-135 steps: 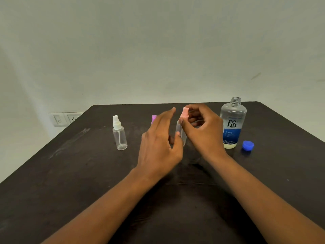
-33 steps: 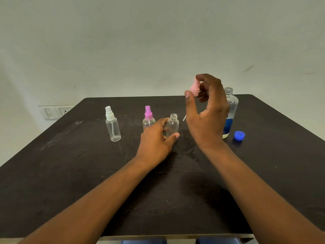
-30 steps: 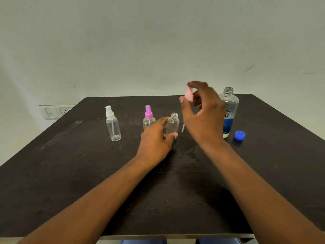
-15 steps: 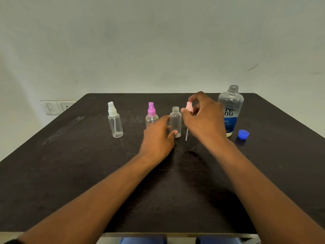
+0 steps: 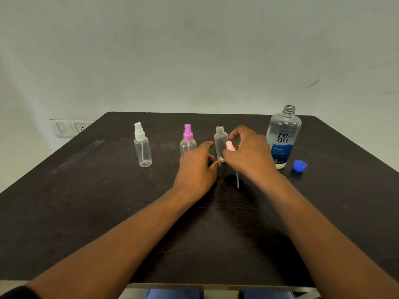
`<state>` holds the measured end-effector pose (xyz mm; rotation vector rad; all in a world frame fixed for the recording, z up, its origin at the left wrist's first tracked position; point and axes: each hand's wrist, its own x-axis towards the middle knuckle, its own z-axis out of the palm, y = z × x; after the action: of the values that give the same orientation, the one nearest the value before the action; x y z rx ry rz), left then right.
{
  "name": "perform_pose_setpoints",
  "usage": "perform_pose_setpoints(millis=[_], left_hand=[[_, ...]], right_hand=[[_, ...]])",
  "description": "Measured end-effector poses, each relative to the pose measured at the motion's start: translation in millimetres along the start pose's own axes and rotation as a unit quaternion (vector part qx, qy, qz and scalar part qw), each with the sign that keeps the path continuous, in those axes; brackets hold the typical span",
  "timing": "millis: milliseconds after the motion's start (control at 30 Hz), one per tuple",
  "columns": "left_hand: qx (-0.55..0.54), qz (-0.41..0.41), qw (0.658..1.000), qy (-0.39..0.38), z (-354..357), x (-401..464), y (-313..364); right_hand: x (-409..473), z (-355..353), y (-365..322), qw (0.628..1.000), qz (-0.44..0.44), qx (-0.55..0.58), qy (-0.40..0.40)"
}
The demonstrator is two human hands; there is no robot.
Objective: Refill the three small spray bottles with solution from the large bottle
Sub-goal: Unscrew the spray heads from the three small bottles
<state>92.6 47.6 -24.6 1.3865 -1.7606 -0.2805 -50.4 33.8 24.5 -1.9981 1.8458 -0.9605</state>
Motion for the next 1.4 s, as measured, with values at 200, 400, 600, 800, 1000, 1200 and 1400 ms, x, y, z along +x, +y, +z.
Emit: perform_pose_setpoints(millis=[200, 400, 600, 800, 1000, 1200, 1400], left_hand=[[0.004, 0.014, 0.999, -0.028, 6.7, 2.5, 3.0], [0.013, 0.019, 0.999, -0.041, 10.3, 4.6, 3.5], [0.008, 0.029, 0.999, -0.032, 10.3, 5.7, 1.9], [0.006, 0.011, 1.0, -0.028, 7.2, 4.2, 1.8], [0.036, -0.009, 0.999, -0.028, -3.4, -3.9, 12.7], [0.061, 0.055, 0.992, 0.093, -27.1, -18.5, 23.6], [0.066, 0.041, 0.966, 0.245, -43.8, -8.3, 19.7]], right_hand=[[2.3, 5.3, -2.8, 0.992, 0.087, 0.071, -0.061], [6.1, 9.8, -3.4, 0.987, 0.1, 0.099, -0.073], [6.4, 9.0, -2.1, 0.988, 0.101, 0.091, -0.072], [5.8, 6.1, -2.3, 0.991, 0.099, 0.025, -0.085], [-1.5, -1.4, -0.6, 0.994, 0.057, -0.051, -0.072], [-3.9, -1.2, 0.0, 0.987, 0.033, -0.112, -0.109], [-2.8, 0.7, 1.9, 0.985, 0.031, -0.122, -0.114]])
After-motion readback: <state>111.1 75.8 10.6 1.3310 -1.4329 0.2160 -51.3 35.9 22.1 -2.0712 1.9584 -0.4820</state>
